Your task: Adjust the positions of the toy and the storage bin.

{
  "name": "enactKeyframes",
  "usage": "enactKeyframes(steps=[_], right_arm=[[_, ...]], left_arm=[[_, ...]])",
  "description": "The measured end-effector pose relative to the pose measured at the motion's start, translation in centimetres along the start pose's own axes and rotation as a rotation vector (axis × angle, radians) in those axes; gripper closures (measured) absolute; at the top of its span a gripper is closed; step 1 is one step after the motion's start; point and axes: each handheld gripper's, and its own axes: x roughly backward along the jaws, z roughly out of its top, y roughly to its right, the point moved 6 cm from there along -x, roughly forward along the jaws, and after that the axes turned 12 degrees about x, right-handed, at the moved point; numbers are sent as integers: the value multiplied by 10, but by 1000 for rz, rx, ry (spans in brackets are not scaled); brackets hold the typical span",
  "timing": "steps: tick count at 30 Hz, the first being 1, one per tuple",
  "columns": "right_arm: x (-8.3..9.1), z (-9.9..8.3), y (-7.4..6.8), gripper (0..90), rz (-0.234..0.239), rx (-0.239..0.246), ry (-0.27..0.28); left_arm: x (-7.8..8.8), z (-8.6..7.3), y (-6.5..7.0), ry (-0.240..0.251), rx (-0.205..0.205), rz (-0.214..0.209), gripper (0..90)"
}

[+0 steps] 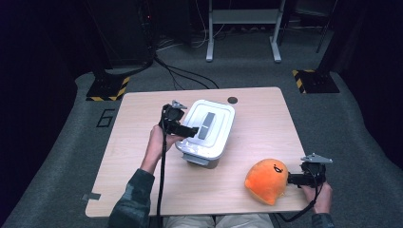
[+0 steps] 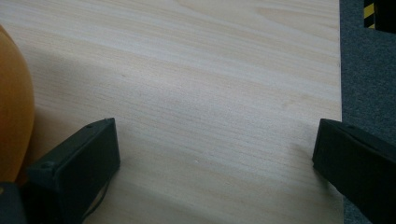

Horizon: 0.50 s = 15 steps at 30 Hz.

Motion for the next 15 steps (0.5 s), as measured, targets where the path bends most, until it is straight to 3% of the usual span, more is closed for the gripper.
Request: enactKeyframes(steps=[9,15], right_arm=[[0,0,0,0,-1,0,0],[0,0,0,0,-1,1,0]], left_arm=[[-23,10,28,7,-33,-2,150],[-34,11,36,3,-57,9,260]])
